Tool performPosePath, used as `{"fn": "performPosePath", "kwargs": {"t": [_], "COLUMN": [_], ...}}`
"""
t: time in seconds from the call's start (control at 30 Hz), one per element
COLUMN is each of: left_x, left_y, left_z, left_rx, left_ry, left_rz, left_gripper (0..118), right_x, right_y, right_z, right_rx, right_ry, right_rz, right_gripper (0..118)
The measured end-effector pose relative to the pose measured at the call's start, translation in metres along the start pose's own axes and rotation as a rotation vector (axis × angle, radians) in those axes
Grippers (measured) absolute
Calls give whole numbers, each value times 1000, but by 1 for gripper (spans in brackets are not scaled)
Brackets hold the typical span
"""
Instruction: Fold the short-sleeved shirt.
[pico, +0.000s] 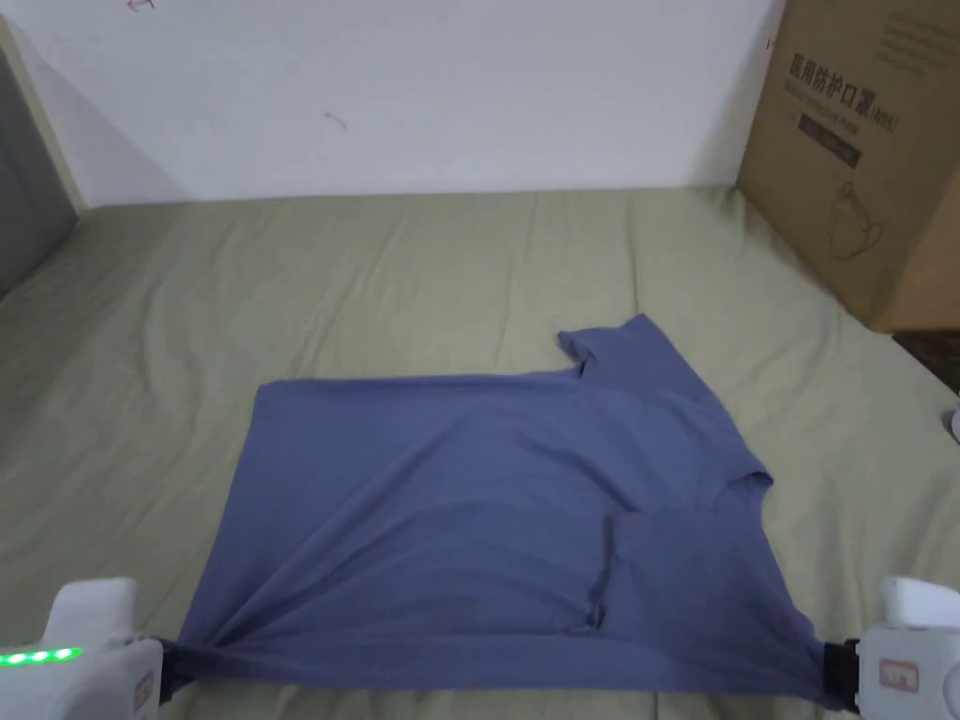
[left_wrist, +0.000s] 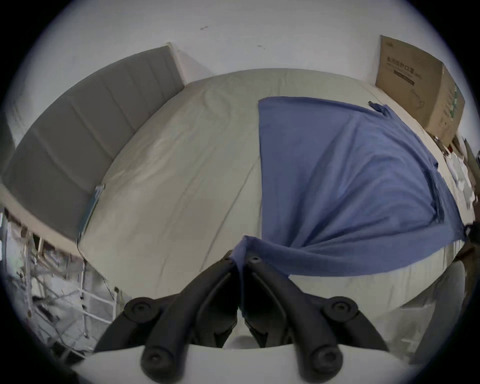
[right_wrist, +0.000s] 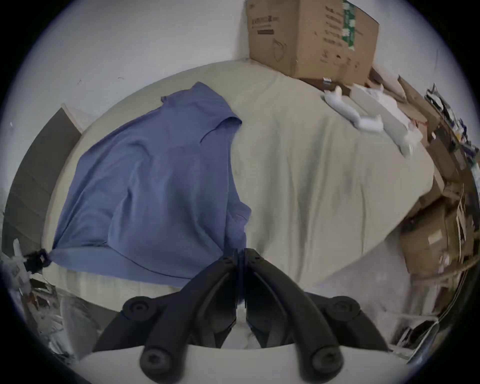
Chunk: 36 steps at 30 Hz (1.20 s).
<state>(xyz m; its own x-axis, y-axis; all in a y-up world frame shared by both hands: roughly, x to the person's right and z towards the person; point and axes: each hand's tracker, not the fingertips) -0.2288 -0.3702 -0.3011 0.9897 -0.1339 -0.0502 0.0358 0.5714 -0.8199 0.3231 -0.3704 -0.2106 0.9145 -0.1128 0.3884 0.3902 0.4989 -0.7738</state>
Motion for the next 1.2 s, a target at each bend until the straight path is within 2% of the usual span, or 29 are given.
{"fn": "performPosePath", "kwargs": {"t": [0.03, 0.07, 0.1, 0.13, 0.17, 0.2, 0.23, 0.27, 0.33, 0.37, 0.4, 0.43, 0.47, 0.57, 0.67, 0.7, 0.73, 0.8, 0.83, 0.97, 1.0, 1.03, 1.07, 1.1, 1.13, 1.2], "left_x": [-2, -3, -3, -3, -5, -7, -6, -6, -7, -8, -9, -8, -6, -10, -14, -15, -16, -21, -22, -24, -22, -23, -22, -21, -21, -18], "left_y": [-3, -6, -6, -7, -9, -11, -10, -11, -13, -16, -19, -24, -32, -48, -50, -48, -44, -34, -29, -16, -14, -13, -13, -12, -16, -24], "left_z": [0, 0, -1, 0, 4, 9, 12, 18, 30, 40, 46, 50, 56, 57, 46, 41, 38, 30, 24, 11, 3, -5, -13, -19, -28, -24], "left_rx": [-4, -4, -7, -9, -1, 14, 16, 26, 39, 65, 72, 73, 86, 62, 17, 11, 12, 23, 22, 57, 55, 43, -8, -59, -99, -70], "left_ry": [-2, -11, 7, 15, 1, -22, -37, -58, -87, -133, -170, -163, -135, -157, -175, -157, -140, -134, -135, -186, -178, -175, -155, -132, -199, -174], "left_rz": [28, 52, 63, 59, 64, 74, 73, 68, 61, 61, 48, 48, 49, 62, 97, 89, 92, 101, 113, 132, 119, 105, 117, 141, 162, 162], "left_gripper": [21, 39, 67, 86, 91, 96, 96, 103, 96, 82, 43, 10, 1, 0, 0, 11, 35, 110, 118, 114, 108, 86, 34, 1, 1, 1], "right_x": [2, 4, 3, 1, -3, -4, -5, -10, -16, -17, -19, -22, -24, -32, -36, -37, -39, -41, -38, -34, -34, -32, -30, -27, -24, -21], "right_y": [-2, -1, 1, 3, 2, 2, 3, 3, 5, 5, 4, -2, -10, -31, -36, -35, -35, -35, -32, -32, -33, -36, -38, -38, -41, -42], "right_z": [0, -1, -3, -3, 1, 4, 6, 14, 26, 33, 40, 49, 53, 58, 53, 51, 49, 46, 43, 37, 36, 37, 36, 36, 37, 38], "right_rx": [7, 15, 11, -2, 12, 34, 40, 60, 73, 101, 121, 125, 162, 131, 103, 98, 95, 82, 77, 47, 38, 39, 36, 32, 30, 26], "right_ry": [13, 20, 16, -1, -20, -29, -33, -30, -19, 16, 33, 27, 29, 49, 54, 58, 55, 55, 61, 63, 55, 50, 49, 48, 50, 54], "right_rz": [3, 4, 8, 26, 56, 92, 116, 121, 114, 104, 102, 102, 90, 126, 128, 125, 118, 107, 95, 75, 70, 61, 53, 47, 38, 23], "right_gripper": [5, 8, 22, 42, 58, 65, 65, 75, 75, 73, 57, 30, 6, 4, 4, 4, 4, 4, 4, 4, 4, 4, 4, 4, 4, 4]}}
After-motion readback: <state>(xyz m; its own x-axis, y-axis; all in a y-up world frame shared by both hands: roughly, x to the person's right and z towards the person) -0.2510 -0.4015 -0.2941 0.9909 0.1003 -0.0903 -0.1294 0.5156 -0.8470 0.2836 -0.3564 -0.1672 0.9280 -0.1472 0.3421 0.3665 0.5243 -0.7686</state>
